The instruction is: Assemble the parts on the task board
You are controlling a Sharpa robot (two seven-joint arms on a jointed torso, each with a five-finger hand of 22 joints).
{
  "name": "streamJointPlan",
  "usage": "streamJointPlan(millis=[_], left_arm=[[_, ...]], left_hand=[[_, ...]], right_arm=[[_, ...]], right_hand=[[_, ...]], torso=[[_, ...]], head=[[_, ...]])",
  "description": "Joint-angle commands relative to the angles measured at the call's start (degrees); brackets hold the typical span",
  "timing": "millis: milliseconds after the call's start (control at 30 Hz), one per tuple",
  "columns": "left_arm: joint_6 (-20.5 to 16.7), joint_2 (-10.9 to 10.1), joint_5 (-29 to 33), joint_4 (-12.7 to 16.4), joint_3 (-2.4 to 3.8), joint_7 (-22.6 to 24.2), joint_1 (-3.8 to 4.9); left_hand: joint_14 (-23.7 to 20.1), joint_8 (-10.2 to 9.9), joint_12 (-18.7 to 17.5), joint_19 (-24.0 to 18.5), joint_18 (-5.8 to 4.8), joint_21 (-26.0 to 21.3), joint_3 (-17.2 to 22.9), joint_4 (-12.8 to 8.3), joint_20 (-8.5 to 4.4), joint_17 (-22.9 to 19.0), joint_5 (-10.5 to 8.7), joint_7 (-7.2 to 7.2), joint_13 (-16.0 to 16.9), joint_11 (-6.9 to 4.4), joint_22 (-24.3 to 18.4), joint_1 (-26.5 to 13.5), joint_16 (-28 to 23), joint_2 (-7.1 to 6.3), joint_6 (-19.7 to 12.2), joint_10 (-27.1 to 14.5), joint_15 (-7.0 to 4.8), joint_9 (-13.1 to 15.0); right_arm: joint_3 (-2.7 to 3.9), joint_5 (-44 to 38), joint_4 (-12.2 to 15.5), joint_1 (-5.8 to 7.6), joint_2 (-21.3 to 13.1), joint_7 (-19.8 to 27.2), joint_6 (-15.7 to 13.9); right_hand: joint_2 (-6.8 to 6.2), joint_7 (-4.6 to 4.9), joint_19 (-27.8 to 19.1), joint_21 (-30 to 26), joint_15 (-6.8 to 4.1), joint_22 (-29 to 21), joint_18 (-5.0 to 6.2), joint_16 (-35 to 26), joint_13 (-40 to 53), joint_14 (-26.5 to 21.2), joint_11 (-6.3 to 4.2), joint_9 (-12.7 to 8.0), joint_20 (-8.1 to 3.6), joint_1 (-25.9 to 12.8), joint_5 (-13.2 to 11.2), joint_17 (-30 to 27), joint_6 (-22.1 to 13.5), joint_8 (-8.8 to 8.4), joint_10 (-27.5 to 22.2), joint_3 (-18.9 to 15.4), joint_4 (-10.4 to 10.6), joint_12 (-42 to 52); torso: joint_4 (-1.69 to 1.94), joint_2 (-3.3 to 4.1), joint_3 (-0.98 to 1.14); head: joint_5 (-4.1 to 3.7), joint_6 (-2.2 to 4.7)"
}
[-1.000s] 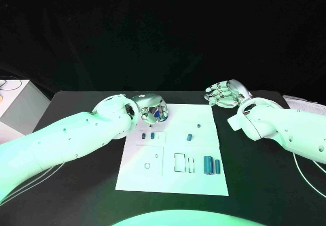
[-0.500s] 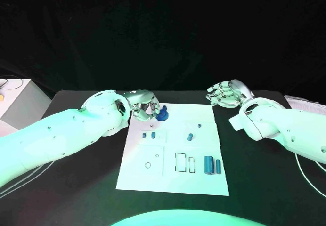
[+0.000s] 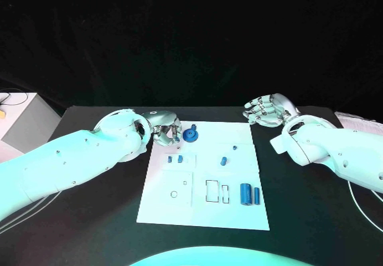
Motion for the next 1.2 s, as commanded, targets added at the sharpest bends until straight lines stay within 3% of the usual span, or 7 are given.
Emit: streamJointPlan(millis=[33, 200, 500, 1200], left_arm=[[0.9, 0.4, -1.1, -0.4, -0.12, -0.7, -0.09], [0.7, 0.9, -1.3, -1.2, -0.45, -0.7, -0.45], [0.8, 1.3, -1.3, -1.7, -0.63, -0.5, -1.24], [1.8, 1.4, -1.0, -1.8, -0.88, -0.6, -1.59]], left_hand=[[-0.4, 0.2, -0.2, -0.5, 0.06, -0.4, -0.3, 0.0, 0.03, -0.1, -0.07, -0.05, 0.1, 0.04, -0.1, -0.6, 0.1, -0.13, 0.3, 0.5, 0.17, 0.1], [-0.4, 0.1, -0.3, -0.5, 0.07, -0.4, -0.3, 0.1, 0.03, -0.1, -0.07, -0.06, 0.1, 0.04, -0.1, -0.7, 0.0, -0.14, 0.3, 0.5, 0.17, 0.1], [-0.4, 0.1, -0.4, -0.6, 0.08, -0.4, -0.3, 0.1, 0.02, -0.2, -0.07, -0.07, 0.1, 0.03, -0.2, -0.7, 0.0, -0.14, 0.3, 0.5, 0.17, 0.1], [-0.5, 0.0, -0.5, -0.7, 0.13, -0.6, -0.4, 0.0, 0.01, -0.3, -0.04, -0.11, 0.1, 0.00, -0.4, -0.6, 0.0, -0.19, 0.3, 0.5, 0.14, 0.1]], right_arm=[[0.02, -0.2, 0.1, -0.01, 0.0, 0.7, 0.4], [0.02, -0.2, 0.1, -0.01, 0.0, 0.7, 0.5], [0.02, -0.2, 0.1, -0.01, 0.0, 0.6, 0.6], [0.02, -0.2, 0.1, -0.01, -0.1, 0.7, 0.6]], right_hand=[[0.16, 1.04, 0.4, -0.1, -0.02, -0.1, 0.72, -0.1, 0.0, 0.3, 0.20, -0.1, 0.18, 0.0, 0.4, -0.1, -0.3, 0.21, -0.1, 0.2, -0.2, 0.3], [0.17, 1.03, 0.4, -0.1, -0.02, -0.1, 0.72, -0.1, -0.1, 0.3, 0.20, -0.1, 0.18, 0.0, 0.5, -0.1, -0.3, 0.22, -0.1, 0.3, -0.2, 0.3], [0.17, 1.03, 0.4, -0.1, -0.02, -0.1, 0.72, -0.1, -0.1, 0.3, 0.20, -0.1, 0.18, 0.0, 0.5, -0.1, -0.3, 0.22, -0.1, 0.3, -0.2, 0.3], [0.17, 1.03, 0.4, -0.1, -0.02, -0.1, 0.72, -0.1, -0.1, 0.3, 0.20, -0.1, 0.18, 0.0, 0.5, -0.1, -0.3, 0.22, -0.1, 0.3, -0.2, 0.3]], torso=[[-0.04, 0.02, -0.03], [0.02, 0.05, -0.05], [-0.01, 0.02, -0.04], [-0.02, 0.03, 0.01]], head=[[0.04, 0.14], [-0.28, 0.16], [-0.13, -0.11], [-0.05, -0.39]])
